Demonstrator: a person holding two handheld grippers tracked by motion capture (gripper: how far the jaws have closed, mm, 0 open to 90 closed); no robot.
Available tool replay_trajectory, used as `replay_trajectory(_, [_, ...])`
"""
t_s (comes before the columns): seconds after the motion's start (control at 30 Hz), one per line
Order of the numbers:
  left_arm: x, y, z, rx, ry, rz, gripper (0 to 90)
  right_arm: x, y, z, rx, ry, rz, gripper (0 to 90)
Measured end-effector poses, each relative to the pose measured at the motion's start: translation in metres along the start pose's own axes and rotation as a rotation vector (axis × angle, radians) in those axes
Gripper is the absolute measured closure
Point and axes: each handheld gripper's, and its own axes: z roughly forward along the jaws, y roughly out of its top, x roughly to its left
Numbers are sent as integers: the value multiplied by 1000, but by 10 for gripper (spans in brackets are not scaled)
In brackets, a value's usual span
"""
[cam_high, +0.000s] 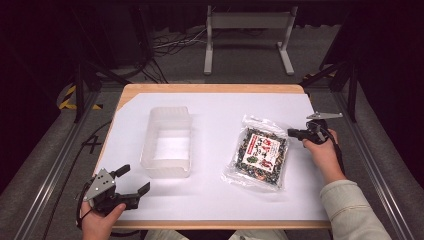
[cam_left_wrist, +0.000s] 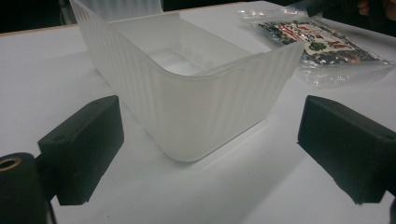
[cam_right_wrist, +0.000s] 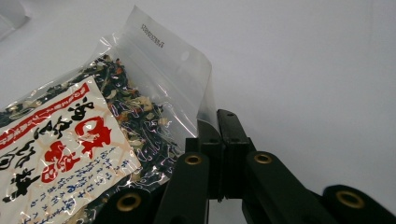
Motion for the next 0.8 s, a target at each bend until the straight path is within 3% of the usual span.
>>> replay_trajectory(0.57, [1,3,-4,-8,0,3,52,28,34,-47,-153,39,-73,900])
replay_trajectory(0.8, [4,4,-9,-32,18,-6,54,45,49,-71,-239,105,-104,900])
